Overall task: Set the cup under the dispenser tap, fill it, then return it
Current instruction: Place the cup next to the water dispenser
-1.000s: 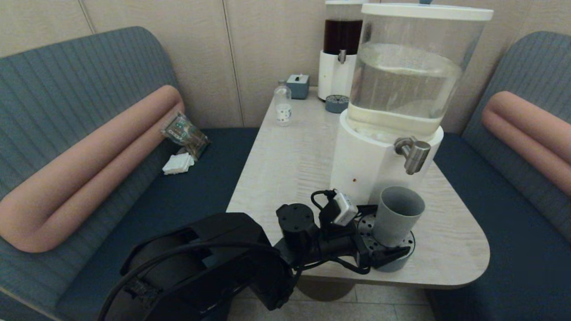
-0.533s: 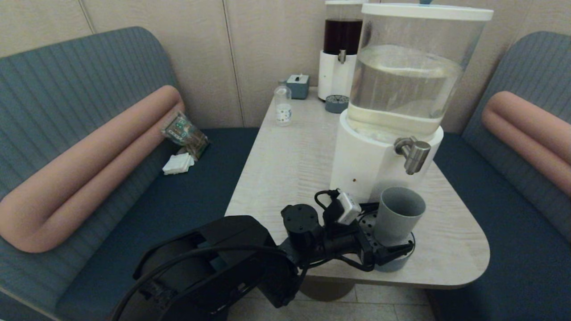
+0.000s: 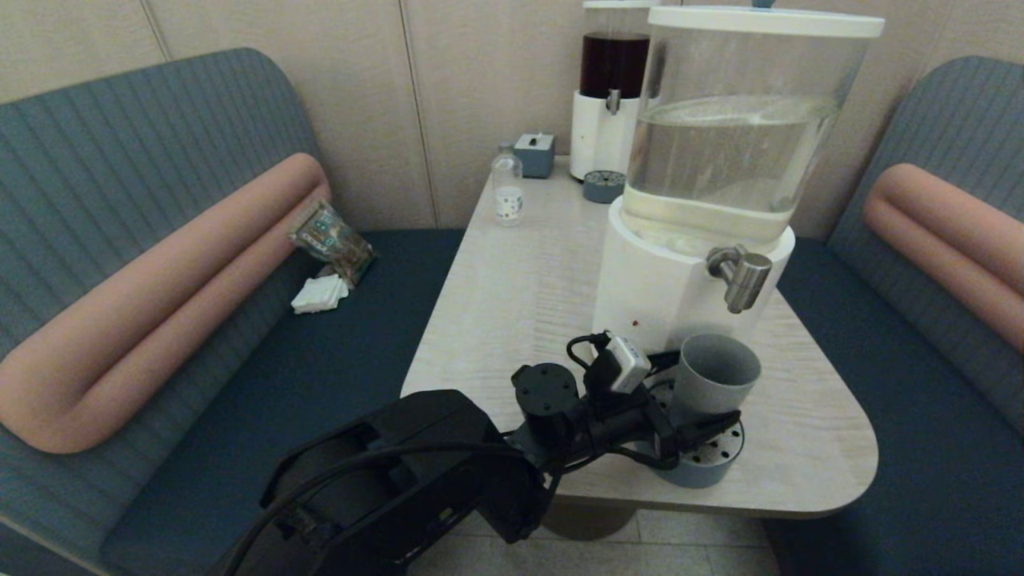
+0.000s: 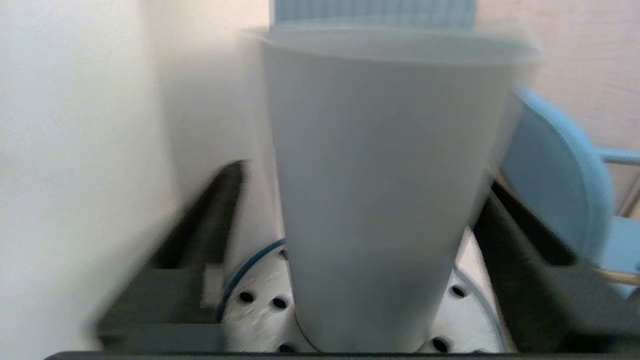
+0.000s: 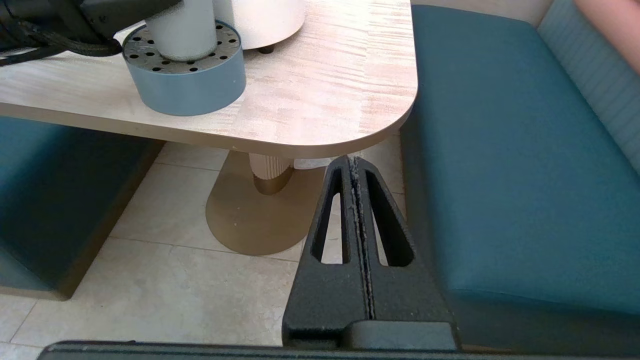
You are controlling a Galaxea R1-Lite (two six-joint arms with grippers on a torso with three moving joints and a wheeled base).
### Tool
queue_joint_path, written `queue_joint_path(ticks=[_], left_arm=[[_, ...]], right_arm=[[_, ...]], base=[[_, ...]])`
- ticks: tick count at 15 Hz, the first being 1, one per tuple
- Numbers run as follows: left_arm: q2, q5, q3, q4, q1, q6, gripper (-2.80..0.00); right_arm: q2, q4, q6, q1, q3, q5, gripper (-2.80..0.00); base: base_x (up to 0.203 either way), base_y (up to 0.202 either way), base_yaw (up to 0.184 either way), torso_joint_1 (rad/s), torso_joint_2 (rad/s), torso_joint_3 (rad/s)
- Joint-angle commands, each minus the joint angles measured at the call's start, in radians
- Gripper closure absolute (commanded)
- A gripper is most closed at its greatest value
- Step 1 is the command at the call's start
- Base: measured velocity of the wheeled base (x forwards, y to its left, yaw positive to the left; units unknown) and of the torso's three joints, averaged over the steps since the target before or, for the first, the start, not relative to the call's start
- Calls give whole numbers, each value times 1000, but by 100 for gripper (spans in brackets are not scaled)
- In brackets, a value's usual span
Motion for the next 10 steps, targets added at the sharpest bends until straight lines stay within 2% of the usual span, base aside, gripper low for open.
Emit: queue_joint_path(ticks=[1,8,10], left_arm=[[10,-1,-1,-8,-2,0,0],[-14,-2,17,-8,-8,-2,0],[-48,-1,63,-8,-12,-2,0]], right_arm=[[1,0,-1,0,-1,1,0],[1,0,-1,0,1,1,0],[1,0,-1,0,0,1,0]], base=[[0,0,0,0,0,0],[0,0,0,0,0,0],[0,0,0,0,0,0]])
